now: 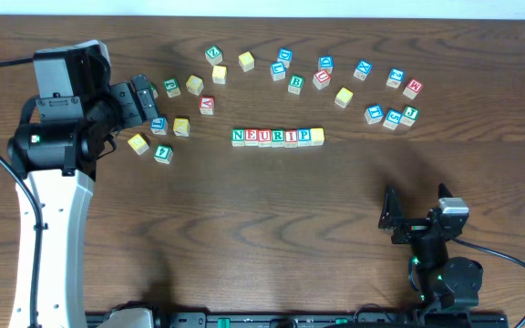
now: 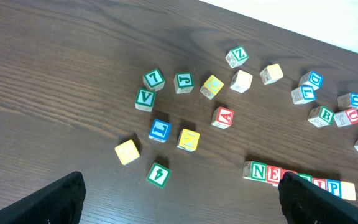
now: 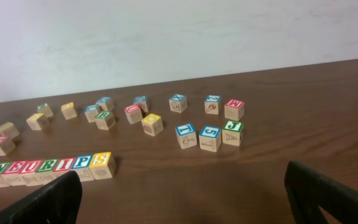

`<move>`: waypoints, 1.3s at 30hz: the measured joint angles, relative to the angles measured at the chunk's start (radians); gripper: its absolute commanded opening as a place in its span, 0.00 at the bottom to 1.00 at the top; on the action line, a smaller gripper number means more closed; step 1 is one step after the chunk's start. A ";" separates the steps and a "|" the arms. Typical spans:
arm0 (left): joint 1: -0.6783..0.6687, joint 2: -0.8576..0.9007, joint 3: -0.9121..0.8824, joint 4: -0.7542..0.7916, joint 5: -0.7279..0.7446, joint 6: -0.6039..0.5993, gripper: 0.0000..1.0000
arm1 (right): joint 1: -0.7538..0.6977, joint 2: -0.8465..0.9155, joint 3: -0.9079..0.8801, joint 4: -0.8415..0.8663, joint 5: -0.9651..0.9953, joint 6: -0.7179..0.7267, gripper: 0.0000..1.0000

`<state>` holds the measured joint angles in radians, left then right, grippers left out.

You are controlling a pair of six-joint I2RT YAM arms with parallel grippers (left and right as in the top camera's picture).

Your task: Spell out NEURIPS

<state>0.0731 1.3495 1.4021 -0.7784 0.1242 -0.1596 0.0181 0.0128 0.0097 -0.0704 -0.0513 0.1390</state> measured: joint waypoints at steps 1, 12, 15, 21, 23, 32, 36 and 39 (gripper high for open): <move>0.000 0.000 0.000 0.000 0.000 0.000 0.98 | 0.000 0.000 0.000 0.000 0.000 0.000 0.99; 0.000 -0.015 -0.010 0.002 -0.008 0.001 0.97 | 0.000 0.000 0.000 0.000 0.000 0.000 0.99; 0.002 -0.101 -0.102 0.088 -0.023 0.001 0.98 | 0.000 0.000 0.000 0.000 0.000 0.000 0.99; 0.005 -0.402 -0.474 0.519 -0.038 0.037 0.98 | 0.000 -0.001 0.000 0.000 0.001 -0.002 0.99; 0.005 -0.511 -0.627 0.636 -0.043 0.068 0.98 | 0.000 -0.001 0.000 -0.001 0.003 -0.003 0.99; 0.014 -0.929 -1.127 0.896 -0.049 0.161 0.98 | 0.000 -0.001 -0.001 0.001 0.003 -0.003 0.99; 0.028 -1.069 -1.231 0.903 -0.050 0.168 0.98 | 0.000 -0.001 -0.001 0.000 0.003 -0.003 0.99; 0.030 -1.155 -1.288 0.905 -0.050 0.172 0.98 | 0.000 -0.001 -0.001 0.001 0.003 -0.003 0.99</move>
<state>0.1032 0.1944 0.1139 0.1265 0.0746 0.0128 0.0181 0.0116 0.0090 -0.0696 -0.0479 0.1360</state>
